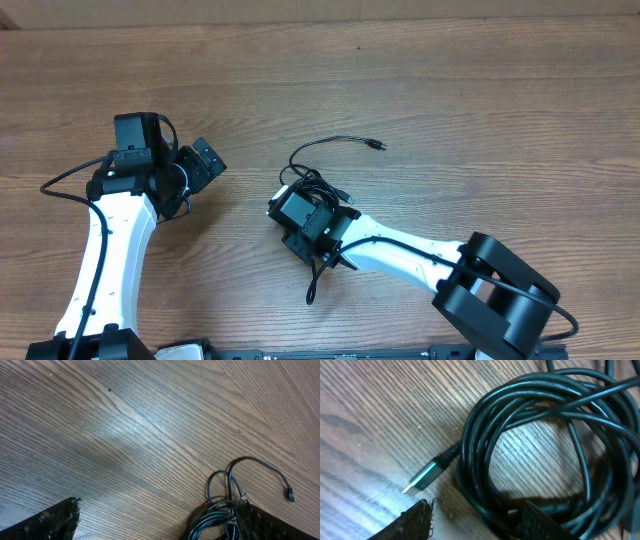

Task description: Untangle cables

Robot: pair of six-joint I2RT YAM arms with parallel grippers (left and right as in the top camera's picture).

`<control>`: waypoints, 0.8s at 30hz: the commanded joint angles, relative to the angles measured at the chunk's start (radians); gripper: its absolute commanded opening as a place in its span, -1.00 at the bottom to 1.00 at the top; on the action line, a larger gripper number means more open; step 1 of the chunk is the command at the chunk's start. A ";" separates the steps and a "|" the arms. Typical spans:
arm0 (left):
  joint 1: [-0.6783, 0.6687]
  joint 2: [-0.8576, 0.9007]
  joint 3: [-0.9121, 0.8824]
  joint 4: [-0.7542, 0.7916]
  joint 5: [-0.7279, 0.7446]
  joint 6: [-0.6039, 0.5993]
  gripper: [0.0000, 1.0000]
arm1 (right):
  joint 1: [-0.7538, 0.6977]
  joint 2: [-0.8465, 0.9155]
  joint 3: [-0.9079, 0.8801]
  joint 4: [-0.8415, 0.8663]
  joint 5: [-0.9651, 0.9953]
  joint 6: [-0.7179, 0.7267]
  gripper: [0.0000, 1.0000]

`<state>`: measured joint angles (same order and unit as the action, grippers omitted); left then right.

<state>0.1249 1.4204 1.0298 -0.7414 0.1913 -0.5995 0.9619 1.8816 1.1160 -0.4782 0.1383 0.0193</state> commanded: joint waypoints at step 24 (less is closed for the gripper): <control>-0.097 0.005 0.017 0.017 0.205 0.280 0.99 | -0.065 -0.011 0.568 -0.484 -0.341 0.042 -0.92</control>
<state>0.0620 1.4204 1.0298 -0.7296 0.3080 -0.4381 0.9379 1.9251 1.5181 -0.9104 -0.0021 -0.0139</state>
